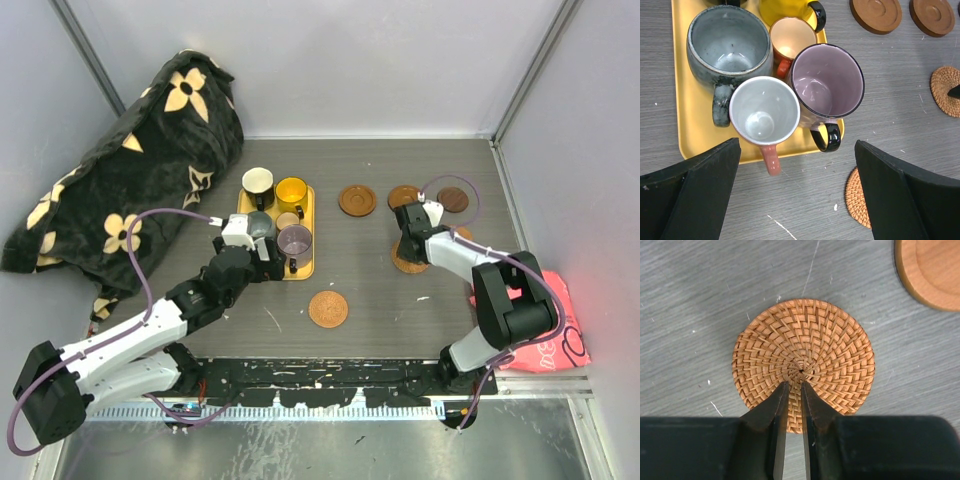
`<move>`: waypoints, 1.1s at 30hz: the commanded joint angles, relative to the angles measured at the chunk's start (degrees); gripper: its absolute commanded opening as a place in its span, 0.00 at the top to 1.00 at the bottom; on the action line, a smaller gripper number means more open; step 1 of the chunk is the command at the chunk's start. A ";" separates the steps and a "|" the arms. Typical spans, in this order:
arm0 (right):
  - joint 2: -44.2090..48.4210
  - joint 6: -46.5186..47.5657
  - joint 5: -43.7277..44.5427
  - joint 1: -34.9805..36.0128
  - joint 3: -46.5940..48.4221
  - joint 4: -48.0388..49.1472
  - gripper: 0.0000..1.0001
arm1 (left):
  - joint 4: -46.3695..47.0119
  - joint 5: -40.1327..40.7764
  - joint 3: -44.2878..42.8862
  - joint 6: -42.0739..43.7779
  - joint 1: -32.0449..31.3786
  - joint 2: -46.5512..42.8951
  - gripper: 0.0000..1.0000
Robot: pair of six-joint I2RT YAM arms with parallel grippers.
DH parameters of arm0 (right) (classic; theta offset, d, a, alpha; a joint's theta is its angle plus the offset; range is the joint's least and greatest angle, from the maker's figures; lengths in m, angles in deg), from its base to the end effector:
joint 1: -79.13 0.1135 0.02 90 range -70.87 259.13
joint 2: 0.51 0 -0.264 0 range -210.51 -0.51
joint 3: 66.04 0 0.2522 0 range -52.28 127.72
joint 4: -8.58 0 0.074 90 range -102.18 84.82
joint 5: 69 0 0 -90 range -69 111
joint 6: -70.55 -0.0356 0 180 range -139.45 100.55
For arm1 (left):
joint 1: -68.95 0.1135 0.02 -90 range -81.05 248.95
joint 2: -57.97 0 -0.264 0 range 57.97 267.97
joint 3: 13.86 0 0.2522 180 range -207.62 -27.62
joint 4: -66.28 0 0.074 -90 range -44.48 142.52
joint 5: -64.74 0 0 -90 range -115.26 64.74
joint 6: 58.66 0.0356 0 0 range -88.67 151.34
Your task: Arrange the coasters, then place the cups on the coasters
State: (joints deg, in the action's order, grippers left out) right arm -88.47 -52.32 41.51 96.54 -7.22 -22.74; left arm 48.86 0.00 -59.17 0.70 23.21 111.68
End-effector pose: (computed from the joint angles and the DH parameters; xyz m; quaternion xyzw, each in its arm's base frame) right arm 0.2745 0.0730 0.1611 0.1730 0.9368 -0.0493 0.3002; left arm 0.1566 -0.1390 0.2432 -0.0065 0.8348 -0.1749 0.5220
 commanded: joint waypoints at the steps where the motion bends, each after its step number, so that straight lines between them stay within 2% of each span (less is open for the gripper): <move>1: -3.34 1.96 -0.80 -0.94 2.74 -0.81 0.78 | 2.79 0.85 -0.75 0.30 0.05 0.38 0.02; 17: -9.53 3.58 -1.60 -3.29 8.57 -0.78 0.79 | 2.90 0.85 -1.03 0.46 0.09 1.15 0.02; 33: -8.80 3.66 -1.84 -4.05 8.42 -0.37 0.79 | 2.87 0.95 -1.06 0.44 0.04 1.28 0.02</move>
State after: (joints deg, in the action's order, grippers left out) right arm -96.27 -49.52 39.68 93.11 1.00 -22.02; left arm 48.99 0.02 -59.17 0.72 23.21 113.25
